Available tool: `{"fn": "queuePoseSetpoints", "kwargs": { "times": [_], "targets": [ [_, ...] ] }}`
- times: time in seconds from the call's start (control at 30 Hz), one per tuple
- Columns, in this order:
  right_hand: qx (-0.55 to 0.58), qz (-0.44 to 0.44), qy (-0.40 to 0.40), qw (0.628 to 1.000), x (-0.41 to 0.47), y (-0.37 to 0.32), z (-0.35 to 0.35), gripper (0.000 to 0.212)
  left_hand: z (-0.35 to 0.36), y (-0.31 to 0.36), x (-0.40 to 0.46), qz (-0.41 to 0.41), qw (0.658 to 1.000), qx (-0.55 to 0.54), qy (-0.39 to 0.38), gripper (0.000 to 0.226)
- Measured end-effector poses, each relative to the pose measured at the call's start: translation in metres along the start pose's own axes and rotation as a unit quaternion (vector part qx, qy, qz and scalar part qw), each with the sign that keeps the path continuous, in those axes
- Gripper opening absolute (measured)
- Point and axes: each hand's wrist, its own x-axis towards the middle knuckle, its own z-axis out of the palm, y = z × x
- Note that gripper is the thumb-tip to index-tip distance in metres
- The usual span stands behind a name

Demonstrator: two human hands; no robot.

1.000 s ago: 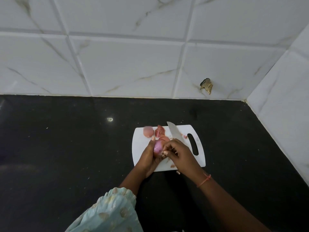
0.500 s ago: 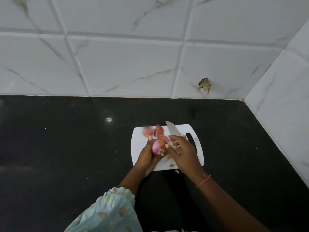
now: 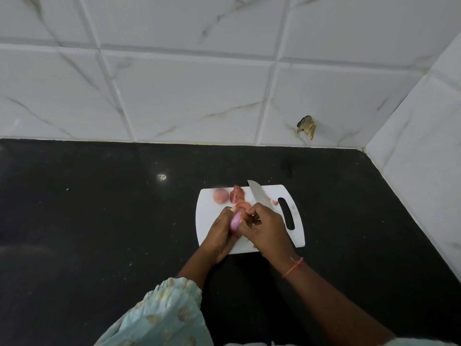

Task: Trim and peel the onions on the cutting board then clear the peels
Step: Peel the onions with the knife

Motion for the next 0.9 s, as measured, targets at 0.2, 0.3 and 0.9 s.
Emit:
{"fn": "queuePoseSetpoints", "kwargs": {
  "times": [0.2, 0.3, 0.9],
  "targets": [
    [-0.021, -0.005, -0.007, 1.000, 0.002, 0.001, 0.002, 0.018, 0.001, 0.003, -0.002, 0.002, 1.000, -0.017, 0.000, 0.036],
    [-0.005, 0.015, 0.012, 1.000, 0.002, 0.003, -0.001, 0.010, 0.001, 0.002, -0.001, -0.011, 1.000, -0.027, 0.004, 0.040],
    [-0.007, 0.018, 0.022, 1.000, 0.000, 0.011, 0.001, 0.017, 0.005, 0.004, -0.005, -0.006, 1.000, 0.007, 0.002, 0.041]
  ]
}}
